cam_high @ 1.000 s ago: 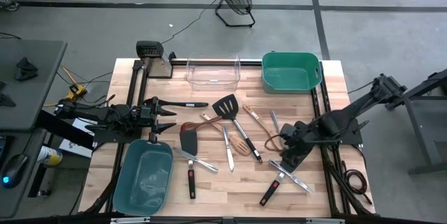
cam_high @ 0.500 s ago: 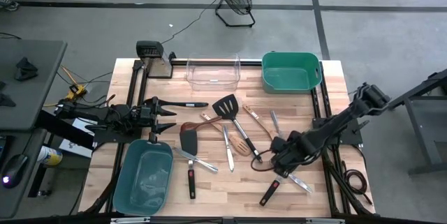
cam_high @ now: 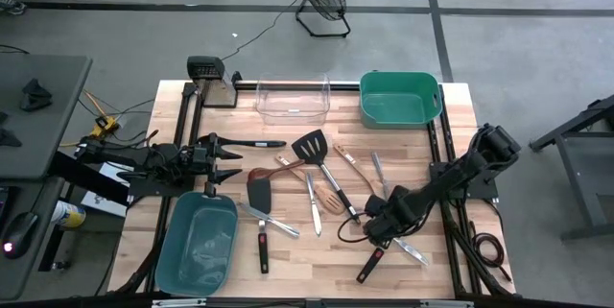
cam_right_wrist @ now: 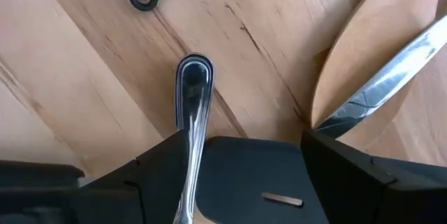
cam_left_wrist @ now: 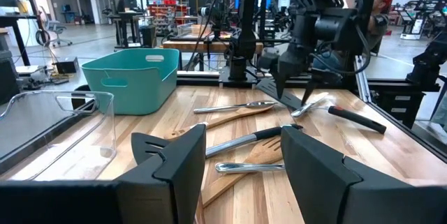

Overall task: Pick & Place Kitchen Items
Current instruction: Put the dinner knife into the green bin

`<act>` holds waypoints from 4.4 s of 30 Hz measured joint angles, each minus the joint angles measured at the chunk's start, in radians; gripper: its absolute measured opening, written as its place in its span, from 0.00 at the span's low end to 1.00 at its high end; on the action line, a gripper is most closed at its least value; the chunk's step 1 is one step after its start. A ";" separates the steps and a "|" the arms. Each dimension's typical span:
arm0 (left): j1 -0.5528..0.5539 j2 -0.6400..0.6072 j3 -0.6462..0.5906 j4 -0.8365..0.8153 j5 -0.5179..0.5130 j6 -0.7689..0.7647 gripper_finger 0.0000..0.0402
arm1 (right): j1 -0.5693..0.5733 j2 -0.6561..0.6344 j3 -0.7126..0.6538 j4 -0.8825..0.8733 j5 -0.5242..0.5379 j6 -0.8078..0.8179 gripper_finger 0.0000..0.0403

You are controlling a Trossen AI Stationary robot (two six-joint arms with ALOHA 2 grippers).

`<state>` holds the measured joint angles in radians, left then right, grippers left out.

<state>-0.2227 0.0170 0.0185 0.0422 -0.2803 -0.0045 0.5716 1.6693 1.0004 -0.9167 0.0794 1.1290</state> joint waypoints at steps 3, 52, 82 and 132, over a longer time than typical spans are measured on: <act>0.000 0.000 0.000 0.000 0.000 0.000 0.46 | 0.000 0.013 0.000 0.031 -0.002 0.000 0.66; 0.000 0.000 0.000 -0.009 0.000 0.000 0.46 | -0.002 0.104 0.001 0.154 -0.061 -0.026 0.27; 0.000 0.000 0.000 -0.010 0.000 0.000 0.46 | -0.030 -0.013 -0.004 0.125 -0.140 -0.077 0.17; 0.000 0.000 0.000 -0.010 0.000 0.000 0.46 | -0.980 -0.392 0.309 -0.015 0.299 -1.199 0.17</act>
<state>-0.2228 0.0172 0.0185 0.0322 -0.2798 -0.0048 -0.4083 1.2769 1.3098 -0.9315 0.3783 -0.0704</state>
